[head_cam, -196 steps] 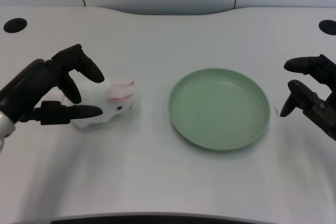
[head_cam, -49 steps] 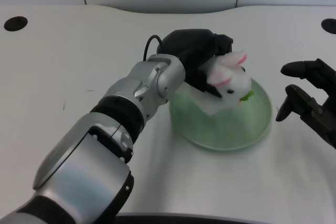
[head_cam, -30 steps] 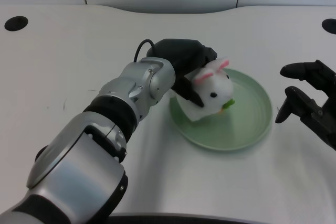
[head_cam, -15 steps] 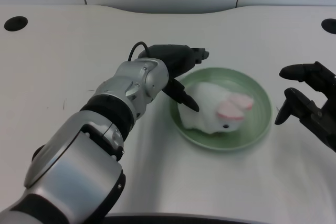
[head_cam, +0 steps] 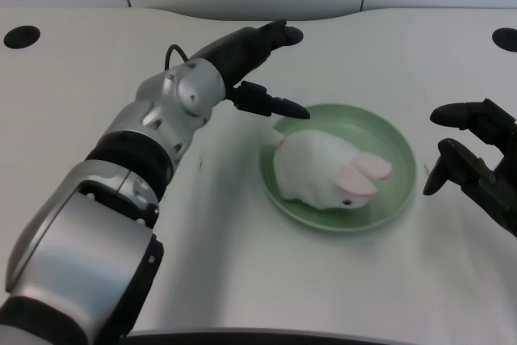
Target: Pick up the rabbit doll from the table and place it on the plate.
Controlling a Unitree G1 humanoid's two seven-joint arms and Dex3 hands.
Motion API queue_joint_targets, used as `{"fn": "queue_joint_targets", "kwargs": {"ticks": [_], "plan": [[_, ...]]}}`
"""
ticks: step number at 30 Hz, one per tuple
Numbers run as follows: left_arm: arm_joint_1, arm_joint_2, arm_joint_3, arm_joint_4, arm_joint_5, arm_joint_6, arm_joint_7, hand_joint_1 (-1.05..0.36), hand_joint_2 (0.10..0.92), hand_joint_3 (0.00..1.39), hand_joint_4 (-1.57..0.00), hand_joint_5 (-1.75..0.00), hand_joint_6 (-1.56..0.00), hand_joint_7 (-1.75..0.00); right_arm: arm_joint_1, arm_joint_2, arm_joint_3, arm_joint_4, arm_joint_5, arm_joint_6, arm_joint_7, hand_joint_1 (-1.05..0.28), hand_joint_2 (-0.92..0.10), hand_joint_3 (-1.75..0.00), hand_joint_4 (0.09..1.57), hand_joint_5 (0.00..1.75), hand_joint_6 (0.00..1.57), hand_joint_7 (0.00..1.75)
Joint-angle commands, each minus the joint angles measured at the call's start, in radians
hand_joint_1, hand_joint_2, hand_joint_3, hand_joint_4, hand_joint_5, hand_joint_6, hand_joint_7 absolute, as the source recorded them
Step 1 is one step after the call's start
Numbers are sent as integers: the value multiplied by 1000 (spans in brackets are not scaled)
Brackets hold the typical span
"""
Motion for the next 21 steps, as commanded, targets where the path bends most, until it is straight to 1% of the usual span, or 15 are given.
{"fn": "queue_joint_targets", "kwargs": {"ticks": [1, 3, 5, 6, 8, 9, 11, 14, 15, 16, 17, 18, 19, 20, 21], "plan": [[37, 56, 82, -41, -92, -16, -86, -883, 921, 157, 1, -1176, 0, -1249, -11, -8, -11, 2, 4, -7, 2, -407, -921, -239, 677, 1624, 589, 1227], [47, 66, 103, -55, -118, -11, -114, -887, 921, 232, 1, -1232, 1, -1228, -10, -8, -11, -3, 3, -3, 0, -409, -921, -238, 670, 1627, 587, 1228], [108, 96, 179, -100, -206, -18, -159, -888, 921, 294, 1, -1304, 1, -1190, -15, -9, -13, -1, 6, 10, -7, -383, -921, -242, 668, 1627, 585, 1227], [148, 116, 211, -132, -244, -17, -176, -890, 921, 313, -8, -1334, -2, -1179, -15, -11, -11, -4, 1, 14, -13, -383, -920, -242, 669, 1626, 585, 1227], [193, 134, 236, -177, -275, -8, -194, -901, 921, 323, -36, -1381, -10, -1176, -15, -13, -7, -9, -6, 16, -19, -404, -921, -226, 673, 1624, 588, 1225], [233, 146, 254, -219, -298, 5, -205, -891, 921, 316, -60, -1399, -19, -1176, -18, -12, -9, -1, -4, 11, -16, -402, -921, -224, 675, 1623, 588, 1224], [299, 161, 277, -297, -333, 39, -225, -838, 921, 281, -165, -1418, -70, -1149, -21, -10, -11, 5, 1, 12, -18, -383, -921, -224, 681, 1611, 593, 1217], [337, 167, 279, -367, -348, 80, -232, -817, 921, 271, -204, -1412, -90, -1129, -22, -9, -12, 6, 2, 14, -20, -378, -921, -224, 688, 1600, 598, 1209], [430, 170, 329, -441, -419, 98, -260, -825, 921, 281, -292, -1387, -140, -1114, -23, -13, -8, 5, -4, 7, -18, -378, -921, -234, 688, 1604, 596, 1209], [501, 173, 366, -502, -473, 116, -281, -840, 921, 297, -506, -1267, -275, -1029, -23, -15, -6, 5, -8, 2, -16, -379, -921, -253, 687, 1617, 591, 1209], [553, 174, 391, -552, -512, 134, -294, -850, 921, 308, -643, -1184, -363, -967, -24, -17, -4, 5, -11, -1, -15, -380, -921, -265, 685, 1627, 587, 1210], [584, 176, 402, -590, -534, 151, -300, -854, 921, 311, -690, -1154, -393, -944, -24, -18, -3, 5, -13, -3, -15, -381, -921, -269, 683, 1632, 585, 1211], [645, 171, 426, -651, -576, 188, -302, -855, 921, 313, -715, -1138, -410, -931, -26, -18, -5, 6, -9, -4, -10, -381, -921, -272, 682, 1636, 584, 1212], [692, 167, 444, -702, -609, 220, -302, -820, 921, 313, -830, -1195, -509, -978, -27, -18, -6, 7, -6, -5, -7, -398, -921, -256, 671, 1646, 590, 1225], [726, 165, 455, -742, -632, 247, -301, -807, 921, 313, -869, -1215, -543, -995, -28, -18, -7, 7, -4, -6, -5, -404, -921, -249, 667, 1650, 591, 1230]]}}
